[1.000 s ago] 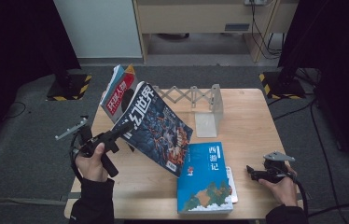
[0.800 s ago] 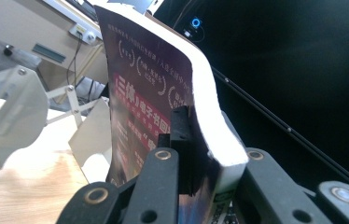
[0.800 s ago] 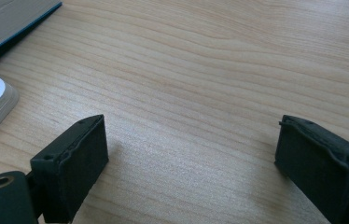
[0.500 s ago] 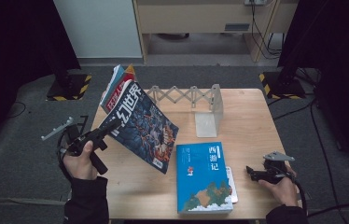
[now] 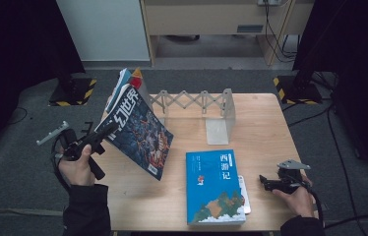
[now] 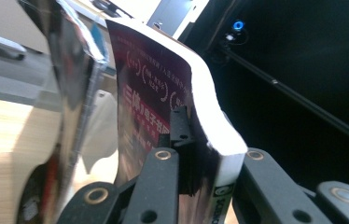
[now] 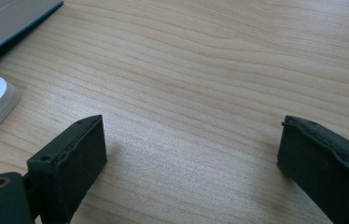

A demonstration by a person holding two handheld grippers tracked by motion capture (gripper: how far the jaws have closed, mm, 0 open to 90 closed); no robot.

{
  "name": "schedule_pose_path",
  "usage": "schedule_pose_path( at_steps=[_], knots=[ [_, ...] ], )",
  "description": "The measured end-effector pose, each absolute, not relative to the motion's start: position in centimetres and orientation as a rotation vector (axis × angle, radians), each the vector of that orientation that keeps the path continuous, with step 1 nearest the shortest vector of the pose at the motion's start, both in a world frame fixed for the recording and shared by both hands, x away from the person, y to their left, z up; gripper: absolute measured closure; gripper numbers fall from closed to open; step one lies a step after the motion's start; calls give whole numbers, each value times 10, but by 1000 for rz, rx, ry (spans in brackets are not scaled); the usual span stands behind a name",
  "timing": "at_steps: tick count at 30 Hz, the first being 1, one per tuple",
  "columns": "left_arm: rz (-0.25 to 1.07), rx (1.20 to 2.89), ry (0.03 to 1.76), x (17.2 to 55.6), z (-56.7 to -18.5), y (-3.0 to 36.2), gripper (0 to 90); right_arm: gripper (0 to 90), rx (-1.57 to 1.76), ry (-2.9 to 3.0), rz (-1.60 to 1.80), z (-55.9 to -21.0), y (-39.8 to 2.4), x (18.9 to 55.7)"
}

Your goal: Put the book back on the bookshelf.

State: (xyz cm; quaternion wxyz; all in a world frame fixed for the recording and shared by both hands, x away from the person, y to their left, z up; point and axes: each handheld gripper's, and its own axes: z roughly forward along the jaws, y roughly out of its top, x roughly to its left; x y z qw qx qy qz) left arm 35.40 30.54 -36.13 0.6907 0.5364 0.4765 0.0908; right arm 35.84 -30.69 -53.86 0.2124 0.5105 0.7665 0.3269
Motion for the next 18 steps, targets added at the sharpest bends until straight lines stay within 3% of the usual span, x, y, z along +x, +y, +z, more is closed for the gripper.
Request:
schedule_pose_path(
  at_steps=[18],
  knots=[
    [399,1263,1080,377,-354,281,822,79,1420,2126,906,-539,-307,359]
  ],
)
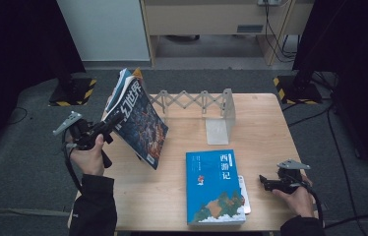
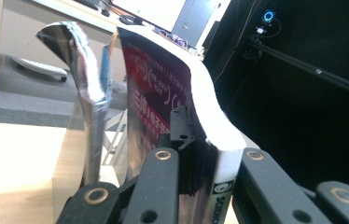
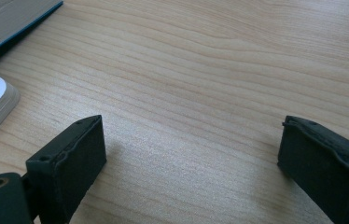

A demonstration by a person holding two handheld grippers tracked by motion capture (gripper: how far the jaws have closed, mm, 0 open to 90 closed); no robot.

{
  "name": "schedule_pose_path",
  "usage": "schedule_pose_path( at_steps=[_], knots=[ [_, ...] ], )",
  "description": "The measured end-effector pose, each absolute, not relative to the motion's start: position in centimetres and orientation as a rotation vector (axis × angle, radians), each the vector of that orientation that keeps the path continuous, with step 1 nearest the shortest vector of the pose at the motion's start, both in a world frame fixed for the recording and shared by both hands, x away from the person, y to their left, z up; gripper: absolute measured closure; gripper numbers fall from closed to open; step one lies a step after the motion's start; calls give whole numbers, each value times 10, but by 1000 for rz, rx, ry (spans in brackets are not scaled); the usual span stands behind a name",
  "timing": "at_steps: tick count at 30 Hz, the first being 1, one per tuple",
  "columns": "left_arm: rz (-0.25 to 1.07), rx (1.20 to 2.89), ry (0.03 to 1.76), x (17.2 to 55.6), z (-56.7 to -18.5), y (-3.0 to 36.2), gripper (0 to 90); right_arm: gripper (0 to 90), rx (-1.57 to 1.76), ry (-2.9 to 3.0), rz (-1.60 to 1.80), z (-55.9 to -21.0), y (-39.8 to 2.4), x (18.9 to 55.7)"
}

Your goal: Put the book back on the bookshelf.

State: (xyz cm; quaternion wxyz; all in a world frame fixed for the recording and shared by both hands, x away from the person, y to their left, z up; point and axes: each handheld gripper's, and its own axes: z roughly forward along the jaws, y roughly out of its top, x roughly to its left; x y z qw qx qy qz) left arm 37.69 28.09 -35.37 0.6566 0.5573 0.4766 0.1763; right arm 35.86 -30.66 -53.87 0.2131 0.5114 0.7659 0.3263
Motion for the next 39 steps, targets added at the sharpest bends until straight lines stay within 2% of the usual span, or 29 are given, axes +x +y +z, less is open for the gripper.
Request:
schedule_pose_path(
  at_steps=[6,20,39],
  knots=[
    [455,1289,1082,387,-353,264,823,79,1420,2126,906,-539,-307,359],
    [544,1352,1117,394,-359,264,822,77,1419,2125,907,-539,-307,359],
    [683,1333,1163,417,-372,231,822,75,1417,2129,908,-539,-307,359]
  ],
)
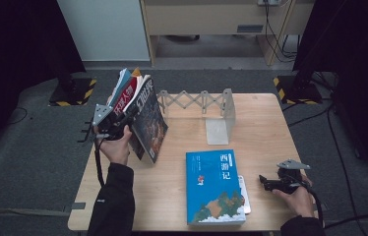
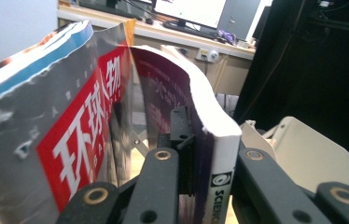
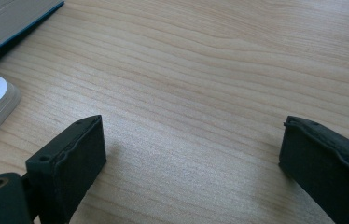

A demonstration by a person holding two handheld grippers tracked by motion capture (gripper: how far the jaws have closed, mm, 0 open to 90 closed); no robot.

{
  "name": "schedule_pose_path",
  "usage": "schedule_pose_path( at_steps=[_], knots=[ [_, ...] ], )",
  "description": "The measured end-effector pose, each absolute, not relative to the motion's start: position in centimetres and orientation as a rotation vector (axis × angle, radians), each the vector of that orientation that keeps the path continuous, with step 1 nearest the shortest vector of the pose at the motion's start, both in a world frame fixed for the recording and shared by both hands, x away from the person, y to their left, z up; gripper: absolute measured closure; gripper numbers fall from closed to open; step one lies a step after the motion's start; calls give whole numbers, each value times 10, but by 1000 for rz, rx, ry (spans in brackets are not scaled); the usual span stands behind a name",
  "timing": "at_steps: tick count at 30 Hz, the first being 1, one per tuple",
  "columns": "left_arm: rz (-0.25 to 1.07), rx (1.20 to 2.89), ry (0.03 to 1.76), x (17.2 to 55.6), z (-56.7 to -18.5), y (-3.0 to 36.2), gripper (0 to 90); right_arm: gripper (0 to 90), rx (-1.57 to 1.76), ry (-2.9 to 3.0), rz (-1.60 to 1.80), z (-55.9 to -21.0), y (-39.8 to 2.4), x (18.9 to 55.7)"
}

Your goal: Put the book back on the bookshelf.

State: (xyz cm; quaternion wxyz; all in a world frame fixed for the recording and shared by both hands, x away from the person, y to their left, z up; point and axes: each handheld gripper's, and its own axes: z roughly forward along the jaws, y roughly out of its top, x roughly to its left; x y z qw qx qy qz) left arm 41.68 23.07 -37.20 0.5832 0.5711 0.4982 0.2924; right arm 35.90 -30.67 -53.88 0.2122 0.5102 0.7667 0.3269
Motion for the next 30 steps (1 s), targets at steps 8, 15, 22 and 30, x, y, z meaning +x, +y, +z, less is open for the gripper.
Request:
schedule_pose_path(
  at_steps=[8,15,22,30],
  knots=[
    [746,1313,1178,428,-372,229,821,74,1419,2127,908,-539,-307,359],
    [818,1269,1190,438,-374,228,821,74,1418,2127,908,-539,-307,359],
    [843,1249,1176,440,-380,227,821,73,1419,2131,908,-539,-307,359],
    [792,1309,1192,435,-382,234,815,72,1417,2131,909,-539,-307,359]
  ],
)
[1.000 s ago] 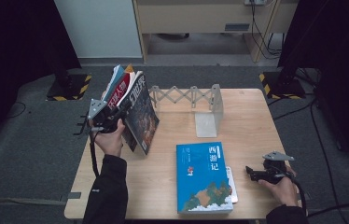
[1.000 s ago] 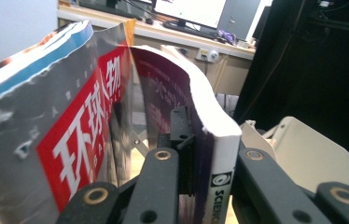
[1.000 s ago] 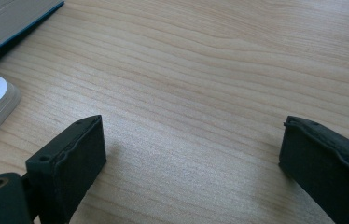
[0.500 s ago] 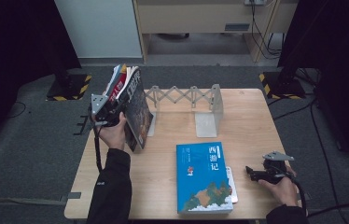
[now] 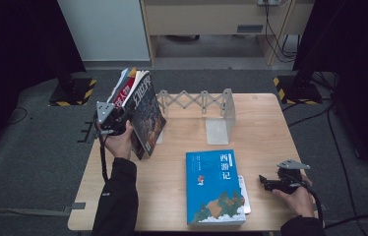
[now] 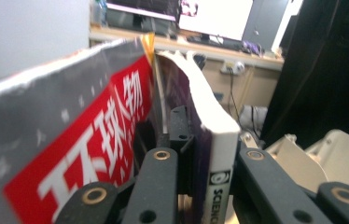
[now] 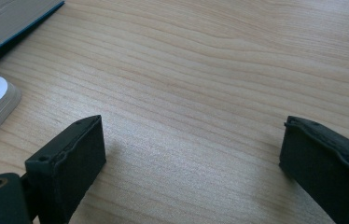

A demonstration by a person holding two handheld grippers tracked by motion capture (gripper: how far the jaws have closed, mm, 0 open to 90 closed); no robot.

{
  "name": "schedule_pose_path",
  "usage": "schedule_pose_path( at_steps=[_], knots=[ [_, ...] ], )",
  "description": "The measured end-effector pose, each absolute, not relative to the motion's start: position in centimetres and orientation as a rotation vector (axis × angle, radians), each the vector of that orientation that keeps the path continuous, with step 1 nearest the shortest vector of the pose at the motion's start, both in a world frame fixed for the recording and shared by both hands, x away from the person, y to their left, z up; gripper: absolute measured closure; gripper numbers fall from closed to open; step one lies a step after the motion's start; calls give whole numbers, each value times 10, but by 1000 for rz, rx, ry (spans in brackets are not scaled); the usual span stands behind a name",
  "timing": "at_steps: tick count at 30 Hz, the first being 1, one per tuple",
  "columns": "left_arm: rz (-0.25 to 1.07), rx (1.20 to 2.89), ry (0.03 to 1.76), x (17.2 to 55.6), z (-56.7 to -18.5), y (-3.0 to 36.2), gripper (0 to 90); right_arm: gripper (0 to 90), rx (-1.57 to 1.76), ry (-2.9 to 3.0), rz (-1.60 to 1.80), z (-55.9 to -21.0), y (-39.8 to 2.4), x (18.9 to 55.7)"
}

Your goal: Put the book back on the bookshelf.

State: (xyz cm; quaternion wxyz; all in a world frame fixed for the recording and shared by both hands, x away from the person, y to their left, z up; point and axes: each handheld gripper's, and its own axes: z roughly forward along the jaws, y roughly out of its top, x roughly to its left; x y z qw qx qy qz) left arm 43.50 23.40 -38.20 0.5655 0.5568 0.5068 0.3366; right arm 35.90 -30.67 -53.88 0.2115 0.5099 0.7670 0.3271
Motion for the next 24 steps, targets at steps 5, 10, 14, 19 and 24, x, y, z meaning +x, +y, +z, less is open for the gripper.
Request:
schedule_pose_path(
  at_steps=[5,10,14,19,24],
  knots=[
    [740,1350,1194,427,-382,239,812,72,1416,2131,909,-539,-307,359],
    [719,1391,1219,422,-377,246,803,71,1417,2131,909,-539,-307,359],
    [694,1394,1236,423,-376,250,788,69,1418,2134,908,-539,-307,359],
    [675,1405,1270,430,-369,245,739,65,1424,2131,907,-539,-306,359],
    [681,1410,1308,435,-364,237,723,64,1427,2133,908,-539,-306,359]
  ],
)
